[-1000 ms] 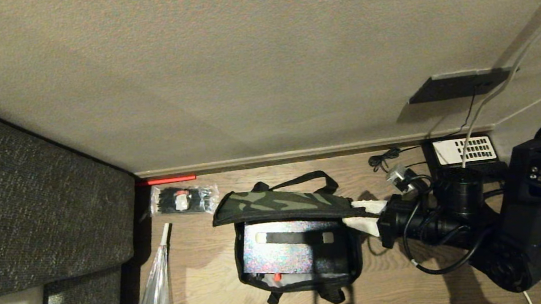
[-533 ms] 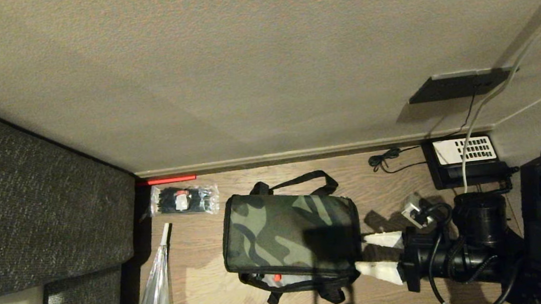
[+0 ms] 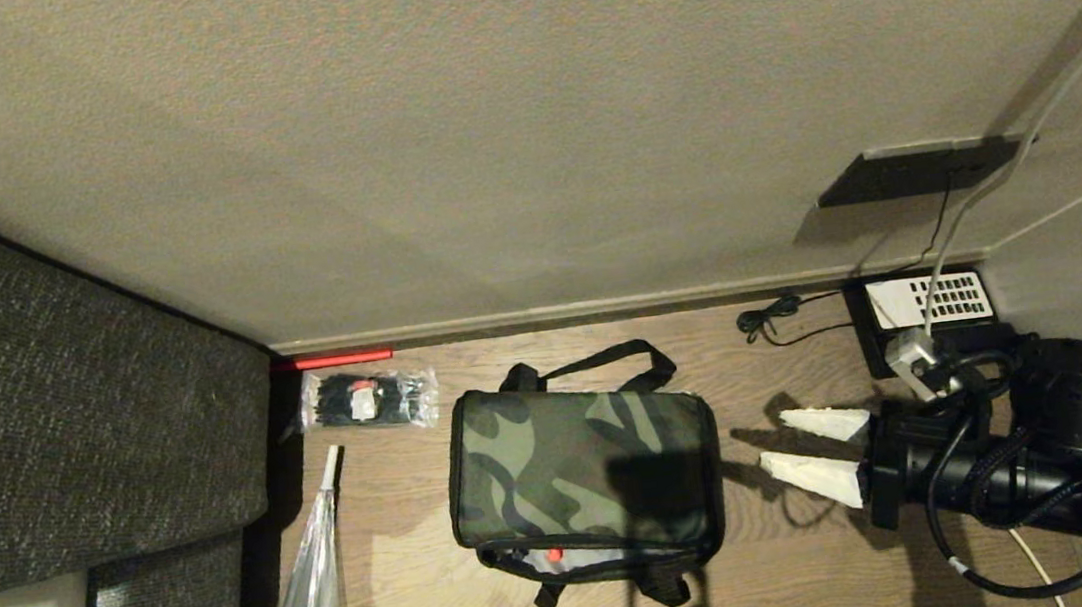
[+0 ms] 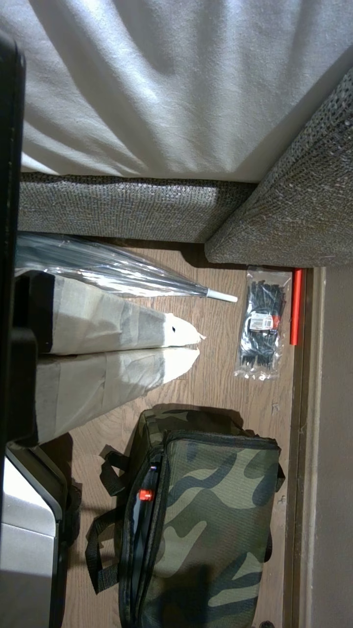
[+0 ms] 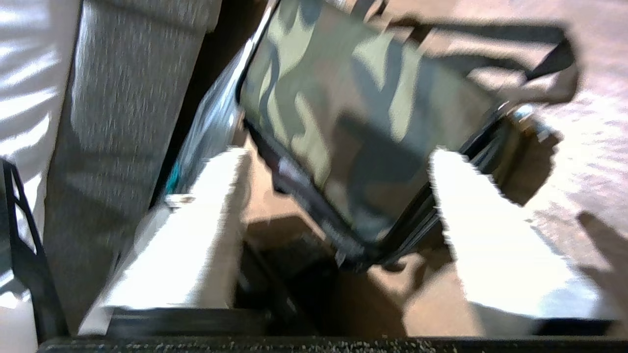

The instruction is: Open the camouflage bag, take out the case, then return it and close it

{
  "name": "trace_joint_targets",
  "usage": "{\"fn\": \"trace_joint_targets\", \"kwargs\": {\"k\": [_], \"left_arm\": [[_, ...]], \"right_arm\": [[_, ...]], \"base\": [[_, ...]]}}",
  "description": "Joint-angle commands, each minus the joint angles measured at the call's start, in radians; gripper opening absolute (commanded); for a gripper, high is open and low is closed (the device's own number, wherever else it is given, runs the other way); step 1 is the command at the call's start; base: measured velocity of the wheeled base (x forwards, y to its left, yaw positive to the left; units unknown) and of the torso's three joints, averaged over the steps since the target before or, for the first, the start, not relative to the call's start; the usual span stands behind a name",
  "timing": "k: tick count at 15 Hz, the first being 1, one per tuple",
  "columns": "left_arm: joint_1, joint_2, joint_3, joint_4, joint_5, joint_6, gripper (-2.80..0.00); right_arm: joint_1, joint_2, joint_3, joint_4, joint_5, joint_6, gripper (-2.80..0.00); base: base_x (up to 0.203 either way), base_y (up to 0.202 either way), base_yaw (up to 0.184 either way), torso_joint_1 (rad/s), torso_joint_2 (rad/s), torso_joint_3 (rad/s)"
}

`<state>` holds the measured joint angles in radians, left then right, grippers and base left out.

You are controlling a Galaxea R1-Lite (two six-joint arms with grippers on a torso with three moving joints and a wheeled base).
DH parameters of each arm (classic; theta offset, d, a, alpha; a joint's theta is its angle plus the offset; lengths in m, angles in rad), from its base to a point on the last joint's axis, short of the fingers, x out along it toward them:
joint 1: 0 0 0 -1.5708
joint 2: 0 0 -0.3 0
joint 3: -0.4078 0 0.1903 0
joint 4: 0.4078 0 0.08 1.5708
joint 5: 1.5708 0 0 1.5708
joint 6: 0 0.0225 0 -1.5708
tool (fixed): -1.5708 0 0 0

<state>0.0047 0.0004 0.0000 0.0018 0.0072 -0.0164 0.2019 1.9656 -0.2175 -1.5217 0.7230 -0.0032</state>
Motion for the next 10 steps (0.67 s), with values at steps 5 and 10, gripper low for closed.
{"fn": "trace_joint_targets", "kwargs": {"k": [5,10], "left_arm": [[0.0,-0.002,0.003,0.0,0.0,0.0,-2.8],[0.0,-0.002,0.003,0.0,0.0,0.0,-2.8]], "right_arm": [[-0.06,-0.152,0.007,0.04,0.002,0.053,-2.8],[-0.107,-0.408,0.034,0.41,-0.018,0.061,-2.8]], "base": [[0.0,0.0,0.0,0.0,0.0,0.0],[0.0,0.0,0.0,0.0,0.0,0.0]]}}
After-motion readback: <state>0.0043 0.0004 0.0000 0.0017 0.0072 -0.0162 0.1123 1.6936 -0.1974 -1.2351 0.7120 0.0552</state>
